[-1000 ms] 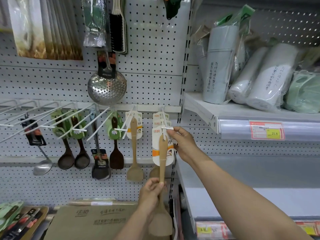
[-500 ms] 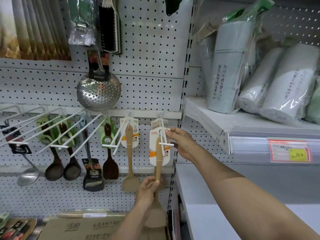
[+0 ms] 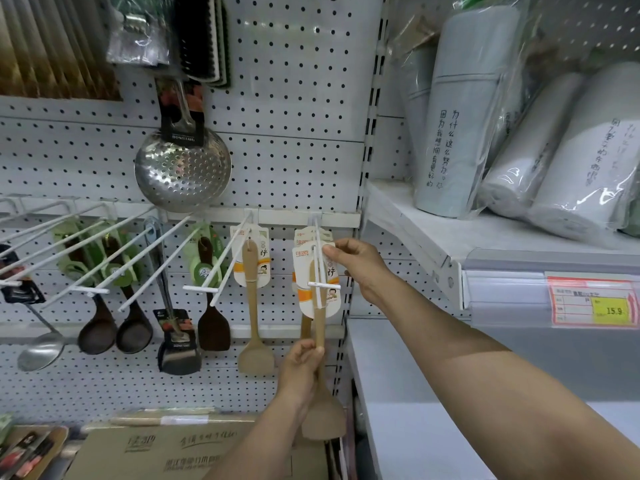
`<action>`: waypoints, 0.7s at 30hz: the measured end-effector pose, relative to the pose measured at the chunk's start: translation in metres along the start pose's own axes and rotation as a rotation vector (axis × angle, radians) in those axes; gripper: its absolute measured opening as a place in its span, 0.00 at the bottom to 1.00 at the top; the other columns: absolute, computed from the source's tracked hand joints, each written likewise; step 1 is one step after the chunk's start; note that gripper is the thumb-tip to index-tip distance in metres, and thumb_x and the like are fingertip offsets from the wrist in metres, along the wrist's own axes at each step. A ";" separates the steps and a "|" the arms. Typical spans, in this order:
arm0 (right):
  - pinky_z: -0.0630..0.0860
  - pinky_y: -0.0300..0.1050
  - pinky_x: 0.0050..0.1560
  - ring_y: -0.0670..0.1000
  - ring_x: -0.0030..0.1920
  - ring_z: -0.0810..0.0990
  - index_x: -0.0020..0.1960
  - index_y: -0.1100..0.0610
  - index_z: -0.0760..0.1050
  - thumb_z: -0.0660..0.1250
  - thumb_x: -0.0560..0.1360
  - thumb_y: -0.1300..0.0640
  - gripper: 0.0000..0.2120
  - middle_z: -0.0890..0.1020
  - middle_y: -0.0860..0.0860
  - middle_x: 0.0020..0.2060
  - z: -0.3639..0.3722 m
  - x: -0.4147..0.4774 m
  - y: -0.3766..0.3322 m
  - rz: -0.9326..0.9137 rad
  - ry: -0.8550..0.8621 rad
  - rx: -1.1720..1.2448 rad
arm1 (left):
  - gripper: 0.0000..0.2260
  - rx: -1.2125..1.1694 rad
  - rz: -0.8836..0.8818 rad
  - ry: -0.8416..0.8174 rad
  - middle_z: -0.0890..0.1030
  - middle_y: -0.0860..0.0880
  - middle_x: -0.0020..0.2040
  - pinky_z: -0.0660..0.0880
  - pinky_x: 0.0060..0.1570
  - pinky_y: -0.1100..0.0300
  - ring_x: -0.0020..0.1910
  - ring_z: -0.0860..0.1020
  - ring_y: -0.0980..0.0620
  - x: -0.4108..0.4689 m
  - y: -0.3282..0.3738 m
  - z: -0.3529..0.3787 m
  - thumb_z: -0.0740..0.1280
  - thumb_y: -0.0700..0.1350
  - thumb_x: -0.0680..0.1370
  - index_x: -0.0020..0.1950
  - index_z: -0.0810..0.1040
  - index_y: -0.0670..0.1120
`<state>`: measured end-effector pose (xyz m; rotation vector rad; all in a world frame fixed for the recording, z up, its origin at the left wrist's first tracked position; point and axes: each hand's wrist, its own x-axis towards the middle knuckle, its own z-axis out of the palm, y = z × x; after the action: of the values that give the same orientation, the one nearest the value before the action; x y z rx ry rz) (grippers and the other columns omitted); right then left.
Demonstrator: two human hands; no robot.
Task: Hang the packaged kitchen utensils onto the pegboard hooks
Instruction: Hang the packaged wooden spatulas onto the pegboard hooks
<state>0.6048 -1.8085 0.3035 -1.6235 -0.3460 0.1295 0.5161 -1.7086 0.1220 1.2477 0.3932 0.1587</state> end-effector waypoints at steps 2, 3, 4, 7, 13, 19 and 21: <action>0.69 0.34 0.40 0.34 0.36 0.79 0.43 0.53 0.79 0.71 0.78 0.59 0.06 0.83 0.44 0.40 0.000 0.000 -0.001 0.001 -0.003 -0.010 | 0.04 0.024 0.003 0.014 0.85 0.45 0.49 0.75 0.55 0.49 0.49 0.80 0.47 0.001 -0.001 -0.002 0.68 0.39 0.79 0.53 0.80 0.43; 0.69 0.34 0.40 0.35 0.37 0.79 0.43 0.52 0.79 0.71 0.78 0.58 0.06 0.83 0.44 0.41 0.000 0.001 0.000 0.003 -0.004 -0.011 | 0.04 0.038 0.003 0.021 0.86 0.45 0.48 0.75 0.55 0.48 0.49 0.80 0.46 0.001 -0.001 -0.003 0.68 0.40 0.79 0.53 0.80 0.43; 0.69 0.35 0.41 0.36 0.38 0.80 0.43 0.52 0.79 0.71 0.78 0.58 0.06 0.83 0.44 0.41 0.000 0.001 0.000 0.006 -0.003 -0.011 | 0.04 0.047 0.005 0.026 0.86 0.46 0.47 0.75 0.54 0.48 0.48 0.80 0.46 0.002 -0.001 -0.004 0.69 0.40 0.79 0.53 0.81 0.43; 0.69 0.37 0.42 0.39 0.42 0.79 0.43 0.52 0.79 0.71 0.78 0.58 0.05 0.83 0.44 0.41 0.000 0.001 0.001 0.017 0.010 -0.002 | 0.05 0.068 0.001 0.025 0.85 0.44 0.49 0.75 0.61 0.44 0.51 0.81 0.43 0.002 0.000 -0.006 0.68 0.39 0.79 0.54 0.80 0.41; 0.70 0.37 0.42 0.38 0.40 0.79 0.45 0.52 0.80 0.71 0.78 0.58 0.04 0.84 0.43 0.41 0.001 0.000 0.007 0.053 0.031 0.017 | 0.05 0.084 -0.039 0.037 0.85 0.44 0.50 0.73 0.65 0.42 0.56 0.81 0.42 0.001 0.002 -0.010 0.70 0.40 0.78 0.53 0.80 0.43; 0.72 0.42 0.44 0.46 0.47 0.79 0.52 0.53 0.81 0.71 0.78 0.55 0.04 0.84 0.45 0.44 0.006 -0.008 0.013 0.096 0.070 -0.027 | 0.07 0.101 -0.030 0.044 0.83 0.50 0.55 0.72 0.59 0.57 0.54 0.78 0.53 -0.015 0.012 -0.019 0.69 0.41 0.79 0.57 0.81 0.48; 0.73 0.45 0.49 0.46 0.49 0.79 0.58 0.54 0.80 0.72 0.77 0.52 0.11 0.83 0.46 0.47 0.011 -0.021 0.016 0.127 0.124 -0.051 | 0.09 0.107 -0.036 0.033 0.81 0.54 0.55 0.70 0.59 0.60 0.54 0.77 0.57 -0.026 0.018 -0.027 0.68 0.40 0.80 0.57 0.81 0.52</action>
<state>0.5845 -1.8049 0.2845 -1.6958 -0.1519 0.1165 0.4840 -1.6868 0.1375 1.3438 0.4574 0.1287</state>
